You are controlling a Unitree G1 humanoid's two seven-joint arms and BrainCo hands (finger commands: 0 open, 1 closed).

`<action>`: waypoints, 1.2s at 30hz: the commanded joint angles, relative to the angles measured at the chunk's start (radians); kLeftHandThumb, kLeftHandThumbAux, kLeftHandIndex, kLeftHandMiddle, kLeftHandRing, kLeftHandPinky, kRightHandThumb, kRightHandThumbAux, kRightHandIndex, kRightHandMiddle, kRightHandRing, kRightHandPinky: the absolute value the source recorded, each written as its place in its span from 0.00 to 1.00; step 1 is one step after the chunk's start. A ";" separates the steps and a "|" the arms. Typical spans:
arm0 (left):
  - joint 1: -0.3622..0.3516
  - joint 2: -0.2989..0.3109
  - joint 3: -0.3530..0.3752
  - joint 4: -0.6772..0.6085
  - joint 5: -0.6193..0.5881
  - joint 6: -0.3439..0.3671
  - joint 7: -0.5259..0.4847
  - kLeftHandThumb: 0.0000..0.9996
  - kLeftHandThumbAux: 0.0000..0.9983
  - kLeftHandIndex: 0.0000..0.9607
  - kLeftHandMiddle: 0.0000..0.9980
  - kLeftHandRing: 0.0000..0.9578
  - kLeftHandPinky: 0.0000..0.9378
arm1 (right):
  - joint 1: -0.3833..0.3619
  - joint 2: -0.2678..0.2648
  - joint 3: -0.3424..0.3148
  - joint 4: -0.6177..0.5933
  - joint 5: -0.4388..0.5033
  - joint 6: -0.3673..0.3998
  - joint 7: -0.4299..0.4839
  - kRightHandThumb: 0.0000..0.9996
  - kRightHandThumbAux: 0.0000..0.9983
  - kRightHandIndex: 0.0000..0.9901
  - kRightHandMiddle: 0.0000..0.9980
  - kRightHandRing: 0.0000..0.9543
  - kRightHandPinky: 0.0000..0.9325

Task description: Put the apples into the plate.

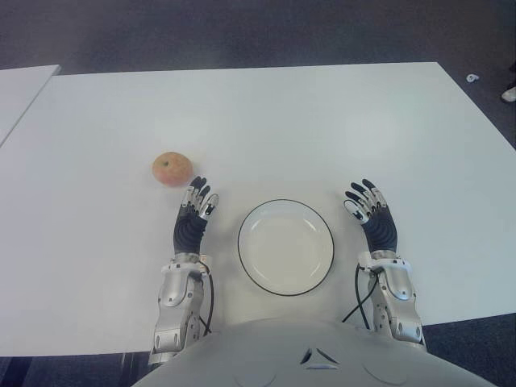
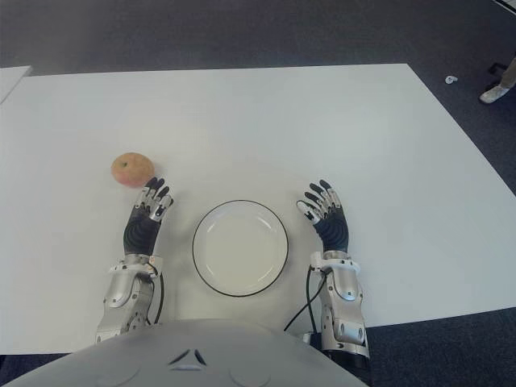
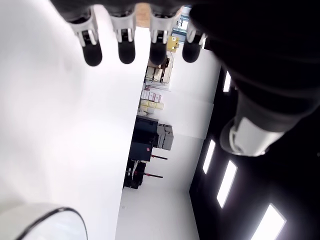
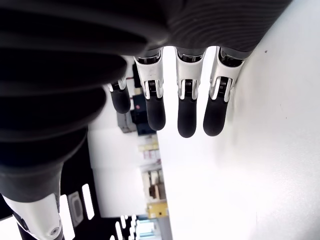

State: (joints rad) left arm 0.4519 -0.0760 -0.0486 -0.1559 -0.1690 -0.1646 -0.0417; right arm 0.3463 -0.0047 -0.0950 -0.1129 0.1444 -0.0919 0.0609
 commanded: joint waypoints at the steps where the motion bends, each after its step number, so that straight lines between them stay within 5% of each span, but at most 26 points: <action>1: 0.002 0.004 0.005 -0.001 -0.011 0.025 -0.011 0.38 0.60 0.06 0.07 0.08 0.12 | 0.006 0.005 0.003 0.020 0.003 0.023 0.002 0.39 0.68 0.12 0.21 0.24 0.27; 25: -0.014 0.006 0.007 -0.031 0.041 0.023 0.003 0.36 0.59 0.07 0.09 0.09 0.12 | 0.002 0.008 0.006 0.036 -0.004 0.030 -0.004 0.40 0.68 0.12 0.22 0.24 0.28; 31: -0.050 0.026 0.013 -0.055 0.123 -0.044 0.025 0.35 0.57 0.06 0.07 0.06 0.08 | -0.008 0.010 0.005 0.055 -0.004 0.030 -0.005 0.40 0.68 0.12 0.22 0.24 0.27; 36: -0.084 0.095 0.029 -0.078 0.369 -0.169 0.110 0.34 0.56 0.06 0.05 0.04 0.06 | -0.016 0.013 0.007 0.068 -0.008 0.026 -0.008 0.41 0.69 0.12 0.22 0.24 0.26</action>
State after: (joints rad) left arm 0.3900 -0.0306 -0.0338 -0.2231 0.0647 -0.2583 0.0152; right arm 0.3245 0.0000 -0.0915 -0.0811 0.1431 -0.0868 0.0601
